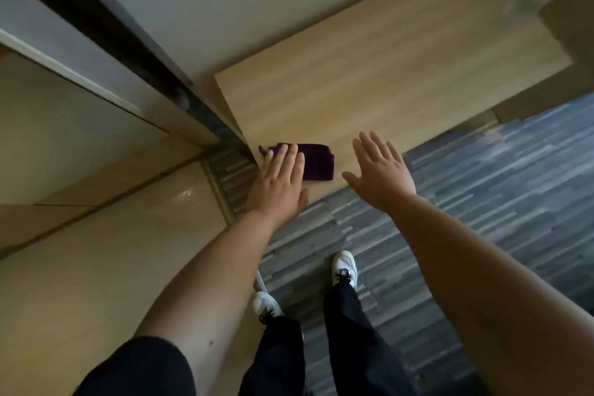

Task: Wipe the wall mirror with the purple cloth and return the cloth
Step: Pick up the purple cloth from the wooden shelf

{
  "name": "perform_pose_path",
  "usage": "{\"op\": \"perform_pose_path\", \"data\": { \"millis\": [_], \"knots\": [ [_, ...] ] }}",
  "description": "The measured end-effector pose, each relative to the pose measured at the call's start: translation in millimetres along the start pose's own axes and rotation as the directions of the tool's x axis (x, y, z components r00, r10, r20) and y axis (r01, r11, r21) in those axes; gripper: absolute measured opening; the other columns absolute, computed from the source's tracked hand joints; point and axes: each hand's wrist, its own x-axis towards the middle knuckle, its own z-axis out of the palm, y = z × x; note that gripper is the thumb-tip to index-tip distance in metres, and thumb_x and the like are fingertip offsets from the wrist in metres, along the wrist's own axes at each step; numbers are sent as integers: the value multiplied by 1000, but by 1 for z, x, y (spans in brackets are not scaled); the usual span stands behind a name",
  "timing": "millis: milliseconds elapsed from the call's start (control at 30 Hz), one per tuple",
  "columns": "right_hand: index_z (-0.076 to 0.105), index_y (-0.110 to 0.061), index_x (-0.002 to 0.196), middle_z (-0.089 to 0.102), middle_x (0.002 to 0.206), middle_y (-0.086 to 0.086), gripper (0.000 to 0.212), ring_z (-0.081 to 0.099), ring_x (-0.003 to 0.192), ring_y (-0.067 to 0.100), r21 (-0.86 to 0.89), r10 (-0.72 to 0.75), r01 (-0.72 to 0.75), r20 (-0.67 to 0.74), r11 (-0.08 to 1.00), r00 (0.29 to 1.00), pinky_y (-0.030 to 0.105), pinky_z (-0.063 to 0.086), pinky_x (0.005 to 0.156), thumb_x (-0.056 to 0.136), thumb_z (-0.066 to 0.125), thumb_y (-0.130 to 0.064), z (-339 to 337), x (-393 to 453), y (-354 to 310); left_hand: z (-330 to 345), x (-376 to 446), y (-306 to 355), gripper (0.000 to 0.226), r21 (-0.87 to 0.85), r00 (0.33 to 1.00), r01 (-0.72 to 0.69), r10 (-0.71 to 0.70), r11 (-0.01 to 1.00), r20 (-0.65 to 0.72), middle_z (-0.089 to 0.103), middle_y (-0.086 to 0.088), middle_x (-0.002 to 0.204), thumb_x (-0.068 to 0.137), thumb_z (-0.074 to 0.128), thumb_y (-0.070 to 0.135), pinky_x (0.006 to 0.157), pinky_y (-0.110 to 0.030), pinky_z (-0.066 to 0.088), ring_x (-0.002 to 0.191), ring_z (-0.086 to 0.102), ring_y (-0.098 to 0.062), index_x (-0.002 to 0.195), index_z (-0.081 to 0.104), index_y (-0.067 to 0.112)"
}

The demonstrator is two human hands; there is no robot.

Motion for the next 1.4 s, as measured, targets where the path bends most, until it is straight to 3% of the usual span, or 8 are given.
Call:
{"op": "perform_pose_path", "data": {
  "millis": [200, 400, 533, 667, 767, 867, 1167, 1400],
  "knots": [
    [4, -13, 158, -3, 167, 6, 78, -10, 153, 21, -84, -54, 56, 30, 995, 998, 43, -3, 124, 100, 28, -59, 45, 35, 14, 49, 50, 0, 79, -5, 999, -33, 33, 999, 21, -3, -16, 166, 104, 31, 53, 122, -46, -12, 153, -7, -32, 158, 2, 3],
    [7, -11, 158, -2, 167, 8, 75, -9, 153, 22, -117, -123, 126, 29, 985, 992, 42, -6, 124, 101, 27, -56, 68, 57, 13, 70, 80, -20, 87, 44, 991, -120, 118, 992, 59, -10, -12, 166, 99, 18, 66, 124, -44, -8, 153, -12, -27, 158, -6, 6],
    [14, -10, 157, 5, 166, 10, 76, -2, 153, 23, -95, -143, 141, -13, 985, 990, 43, 0, 124, 100, 26, -58, 77, 61, 14, 87, 84, -27, 86, -36, 988, -144, 142, 989, -64, 14, -16, 165, 98, 26, 64, 123, -45, 8, 152, 10, -30, 158, 12, 3],
    [17, -10, 157, 8, 166, 10, 77, 1, 153, 23, -100, -155, 152, -19, 983, 988, 44, 2, 124, 99, 24, -60, 74, 59, 15, 96, 85, -26, 66, 8, 937, -193, 187, 981, -296, 56, -17, 125, 92, 45, 53, 96, -47, 46, 113, 48, -34, 133, 52, 2],
    [13, -11, 157, 3, 166, 8, 78, -4, 153, 21, -123, -154, 152, -8, 981, 988, 43, -1, 124, 99, 21, -61, 61, 55, 12, 84, 79, -23, 44, 7, 940, -187, 182, 982, -287, 59, -16, 99, 89, 64, 41, 75, -43, 49, 87, 56, -35, 111, 62, 3],
    [8, -12, 158, -3, 167, 7, 78, -9, 153, 20, -141, -173, 173, 13, 975, 985, 43, -3, 124, 99, 19, -62, 43, 49, 1, 77, 59, -27, 34, 4, 953, -177, 173, 984, -249, 61, -15, 95, 92, 64, 37, 71, -39, 47, 82, 57, -33, 104, 63, 5],
    [3, -16, 158, -7, 166, 3, 78, -16, 150, 17, -160, -319, 322, 47, 933, 947, 39, -9, 122, 97, 12, -65, -29, 17, -100, 19, -68, -90, 32, -89, 921, 19, -52, 996, -387, 59, -15, 89, 84, 75, 30, 66, -41, 49, 77, 57, -34, 97, 62, 4],
    [4, -19, 158, -8, 165, 1, 77, -19, 148, 14, -146, -556, 546, -34, 825, 830, 33, -11, 119, 98, 23, -64, -111, -27, -257, -77, -208, -189, 35, -26, 722, 340, -278, 940, -633, 57, -12, 87, 94, 49, 39, 66, -41, 45, 78, 54, -33, 95, 62, 7]
  ]
}}
